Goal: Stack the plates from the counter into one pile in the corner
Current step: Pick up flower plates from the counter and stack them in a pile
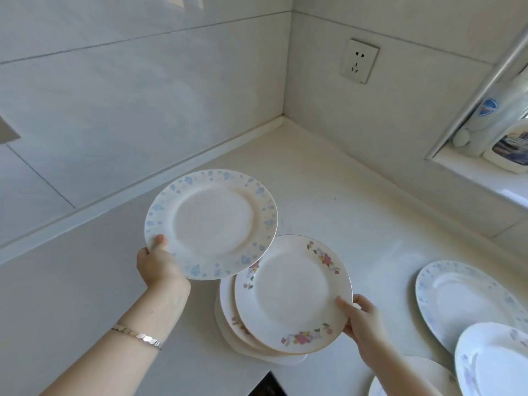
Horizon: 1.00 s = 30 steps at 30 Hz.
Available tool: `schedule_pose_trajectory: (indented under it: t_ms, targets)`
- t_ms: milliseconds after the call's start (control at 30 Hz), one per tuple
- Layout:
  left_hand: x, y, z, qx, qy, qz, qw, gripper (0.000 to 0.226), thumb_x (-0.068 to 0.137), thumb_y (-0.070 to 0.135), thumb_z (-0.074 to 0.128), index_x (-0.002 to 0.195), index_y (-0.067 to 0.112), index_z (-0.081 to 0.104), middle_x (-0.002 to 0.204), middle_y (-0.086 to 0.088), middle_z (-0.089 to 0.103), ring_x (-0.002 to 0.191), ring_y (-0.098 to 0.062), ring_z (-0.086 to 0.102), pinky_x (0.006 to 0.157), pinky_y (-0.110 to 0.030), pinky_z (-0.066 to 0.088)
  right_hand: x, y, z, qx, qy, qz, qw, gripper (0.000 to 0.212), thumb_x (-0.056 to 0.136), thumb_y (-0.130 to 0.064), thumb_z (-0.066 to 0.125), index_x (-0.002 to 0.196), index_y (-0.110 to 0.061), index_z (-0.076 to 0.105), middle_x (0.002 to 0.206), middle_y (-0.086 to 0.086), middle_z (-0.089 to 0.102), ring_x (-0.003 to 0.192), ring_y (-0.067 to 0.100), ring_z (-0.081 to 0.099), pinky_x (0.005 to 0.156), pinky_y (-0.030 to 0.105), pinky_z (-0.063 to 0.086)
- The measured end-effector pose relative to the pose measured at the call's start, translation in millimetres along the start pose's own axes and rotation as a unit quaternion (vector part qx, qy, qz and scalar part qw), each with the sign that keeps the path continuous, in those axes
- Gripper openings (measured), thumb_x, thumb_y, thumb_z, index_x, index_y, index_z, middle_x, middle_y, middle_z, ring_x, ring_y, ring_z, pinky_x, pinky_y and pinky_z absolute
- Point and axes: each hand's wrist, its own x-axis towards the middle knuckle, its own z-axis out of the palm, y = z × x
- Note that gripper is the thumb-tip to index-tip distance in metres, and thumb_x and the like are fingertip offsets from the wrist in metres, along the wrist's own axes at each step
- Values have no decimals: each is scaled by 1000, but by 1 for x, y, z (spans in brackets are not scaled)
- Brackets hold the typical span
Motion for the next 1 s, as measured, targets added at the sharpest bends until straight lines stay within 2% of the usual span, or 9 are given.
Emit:
schedule_pose_trajectory:
  t_ms: [133, 300, 467, 600, 633, 700, 800, 900, 1000]
  targets:
    - [6, 5, 22, 3, -33, -4, 999, 28, 94, 20, 47, 67, 19, 41, 67, 2, 42, 57, -10, 42, 68, -29, 40, 0, 3, 7, -95, 38, -55, 993, 14, 87, -9, 57, 81, 4, 59, 66, 12, 57, 62, 28, 57, 64, 41, 54]
    - [9, 0, 48, 1, -67, -3, 998, 31, 94, 19, 48, 65, 21, 39, 68, 3, 45, 57, -9, 44, 51, -22, 37, -1, 12, 18, -214, 35, -65, 974, 16, 87, -21, 58, 88, -6, 61, 59, 2, 56, 56, 22, 59, 52, 25, 41]
    - [8, -14, 56, 31, -92, -12, 995, 31, 94, 17, 50, 64, 19, 40, 67, 2, 45, 57, -11, 44, 51, -22, 37, -2, 13, 22, -298, 40, -59, 952, 30, 86, -39, 57, 108, -20, 56, 69, -2, 58, 65, 15, 58, 51, 23, 38]
    - [3, -25, 55, 50, -115, -14, 992, 30, 94, 17, 50, 65, 19, 41, 68, 1, 47, 58, -11, 46, 51, -23, 38, 3, 0, 14, -457, 53, -81, 884, 52, 84, -55, 50, 126, -24, 45, 93, -5, 61, 85, 14, 59, 60, 26, 39]
    - [1, -26, 54, 56, -128, -16, 990, 29, 94, 17, 49, 66, 20, 42, 69, 2, 48, 58, -11, 47, 50, -23, 38, 5, -5, 14, -436, 70, -113, 890, 55, 86, -52, 50, 129, -19, 44, 93, -4, 59, 84, 14, 57, 63, 25, 38]
    - [-3, -29, 50, 73, -156, -19, 985, 28, 94, 16, 49, 67, 20, 44, 70, 1, 49, 59, -12, 49, 50, -22, 39, 9, -23, 18, -309, 72, -153, 936, 51, 90, -44, 47, 129, -11, 47, 79, -4, 57, 69, 12, 54, 59, 22, 38]
    - [-2, -38, 42, 110, -213, -24, 970, 19, 93, 16, 50, 74, 17, 50, 72, -2, 54, 61, -17, 52, 55, -24, 43, 12, -53, 25, -94, -9, -97, 991, 44, 96, -41, 34, 128, -13, 43, 70, 2, 58, 55, 16, 54, 54, 24, 42]
    - [1, -50, 32, 167, -283, -30, 944, 17, 93, 15, 50, 77, 17, 53, 78, -7, 60, 66, -23, 57, 62, -30, 47, 11, -56, 31, -187, -18, -127, 974, 45, 92, -45, 42, 128, -19, 44, 81, -1, 58, 62, 16, 56, 62, 29, 46]
    - [12, -61, 22, 287, -333, 46, 897, 15, 92, 14, 50, 80, 10, 58, 87, -16, 64, 80, -31, 63, 69, -36, 49, 9, -37, 30, -254, 11, -145, 956, 50, 87, -35, 56, 132, -17, 44, 109, 3, 65, 90, 24, 65, 79, 35, 53]
